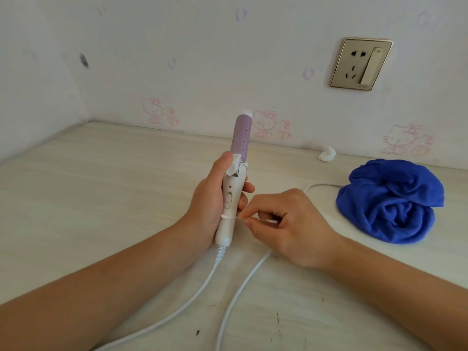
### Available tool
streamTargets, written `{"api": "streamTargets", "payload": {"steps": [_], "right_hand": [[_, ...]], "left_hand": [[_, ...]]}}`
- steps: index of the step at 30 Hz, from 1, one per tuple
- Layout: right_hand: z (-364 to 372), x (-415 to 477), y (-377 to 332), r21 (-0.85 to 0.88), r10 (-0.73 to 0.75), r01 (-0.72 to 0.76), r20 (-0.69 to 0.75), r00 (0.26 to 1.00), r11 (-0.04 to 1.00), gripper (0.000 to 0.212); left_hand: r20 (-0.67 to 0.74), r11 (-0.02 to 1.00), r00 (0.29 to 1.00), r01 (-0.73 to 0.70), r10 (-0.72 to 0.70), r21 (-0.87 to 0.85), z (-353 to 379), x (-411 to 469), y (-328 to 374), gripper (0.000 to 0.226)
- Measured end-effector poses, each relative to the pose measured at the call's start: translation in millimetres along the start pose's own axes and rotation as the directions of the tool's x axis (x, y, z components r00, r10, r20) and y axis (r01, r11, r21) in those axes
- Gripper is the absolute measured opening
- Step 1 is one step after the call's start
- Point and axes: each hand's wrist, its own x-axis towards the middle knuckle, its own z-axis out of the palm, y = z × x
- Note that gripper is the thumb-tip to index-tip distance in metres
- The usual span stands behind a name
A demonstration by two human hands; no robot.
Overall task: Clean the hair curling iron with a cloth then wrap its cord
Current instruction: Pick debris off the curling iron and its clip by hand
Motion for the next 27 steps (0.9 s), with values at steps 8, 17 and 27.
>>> {"api": "streamTargets", "payload": {"steps": [8, 17, 27], "right_hand": [[3, -1, -3, 0.028, -0.005, 0.004, 0.027, 1.0, 1.0, 0.016], [1, 3, -3, 0.007, 0.011, -0.011, -0.027, 1.0, 1.0, 0.017], [-8, 10, 6, -0.023, 0.04, -0.043, -0.137, 0.99, 0.999, 0.016]], "left_hand": [[-0.018, 0.999, 0.999, 0.026, -0.027, -0.032, 1, -2, 1, 0.049], [-0.015, 0.999, 1.0, 0.015, -0.016, -0.029, 2, -3, 1, 0.046], [0.009, 1.0, 1.0, 0.01, -0.01, -0.006, 2, -6, -2, 0.048]]}}
